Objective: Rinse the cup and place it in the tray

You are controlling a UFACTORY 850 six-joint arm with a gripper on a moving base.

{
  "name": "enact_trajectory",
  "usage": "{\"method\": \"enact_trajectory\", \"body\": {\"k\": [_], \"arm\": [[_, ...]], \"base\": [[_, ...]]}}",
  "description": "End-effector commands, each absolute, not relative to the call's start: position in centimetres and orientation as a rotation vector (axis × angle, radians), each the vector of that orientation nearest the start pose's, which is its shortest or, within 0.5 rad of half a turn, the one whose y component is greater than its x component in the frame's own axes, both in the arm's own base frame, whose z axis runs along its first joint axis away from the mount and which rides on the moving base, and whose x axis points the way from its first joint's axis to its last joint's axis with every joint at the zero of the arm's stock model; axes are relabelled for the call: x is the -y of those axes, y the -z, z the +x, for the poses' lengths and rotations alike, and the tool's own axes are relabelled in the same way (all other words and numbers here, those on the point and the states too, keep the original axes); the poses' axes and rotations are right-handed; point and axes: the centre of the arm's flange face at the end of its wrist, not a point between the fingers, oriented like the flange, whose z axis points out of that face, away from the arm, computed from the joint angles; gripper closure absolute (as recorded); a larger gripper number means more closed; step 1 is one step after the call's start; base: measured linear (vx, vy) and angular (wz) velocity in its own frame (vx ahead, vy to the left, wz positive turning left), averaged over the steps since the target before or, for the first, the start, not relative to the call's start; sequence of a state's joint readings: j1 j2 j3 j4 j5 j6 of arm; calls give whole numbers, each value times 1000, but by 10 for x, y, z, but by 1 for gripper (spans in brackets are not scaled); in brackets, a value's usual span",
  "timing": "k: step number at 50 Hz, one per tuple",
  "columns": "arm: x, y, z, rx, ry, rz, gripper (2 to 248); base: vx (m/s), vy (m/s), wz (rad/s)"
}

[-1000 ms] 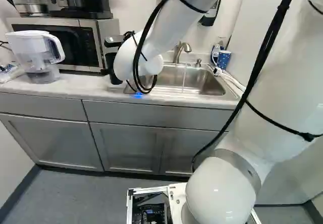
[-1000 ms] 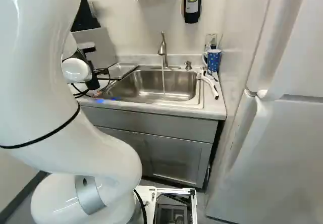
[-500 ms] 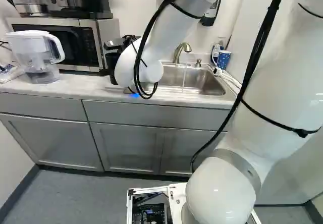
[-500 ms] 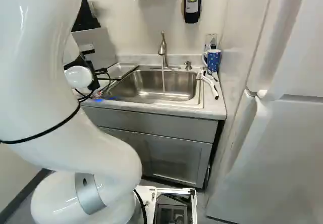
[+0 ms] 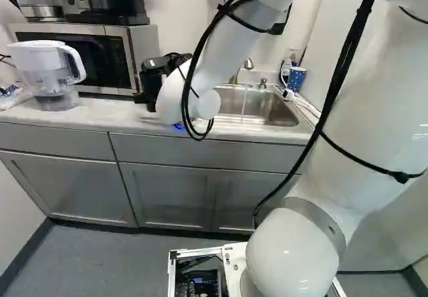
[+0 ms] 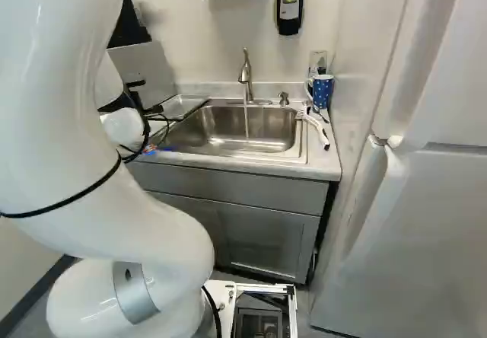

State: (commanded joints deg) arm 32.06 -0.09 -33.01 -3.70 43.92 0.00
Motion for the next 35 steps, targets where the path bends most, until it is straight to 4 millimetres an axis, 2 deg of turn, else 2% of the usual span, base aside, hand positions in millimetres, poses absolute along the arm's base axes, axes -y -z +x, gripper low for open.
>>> {"method": "enact_trajectory", "body": {"k": [12,13,18,19,23,24,28,29,35], "arm": [[-240,-456,376,701,1687,-2110,3],[-240,-456,376,701,1687,-2110,27],[-240,-456,376,701,1687,-2110,27],[-240,-456,376,701,1687,-2110,66],[-240,-456,376,701,1687,-2110,66],[-240,-456,376,701,1687,-2110,104],[-240,-456,376,701,1687,-2110,104],[-240,-456,376,701,1687,-2110,126],[-240,-457,376,701,1688,-2109,126]], "base": [[0,0,0],[0,0,0],[0,0,0],[0,0,0],[0,0,0],[0,0,0],[0,0,0],[0,0,0],[0,0,0]]}}
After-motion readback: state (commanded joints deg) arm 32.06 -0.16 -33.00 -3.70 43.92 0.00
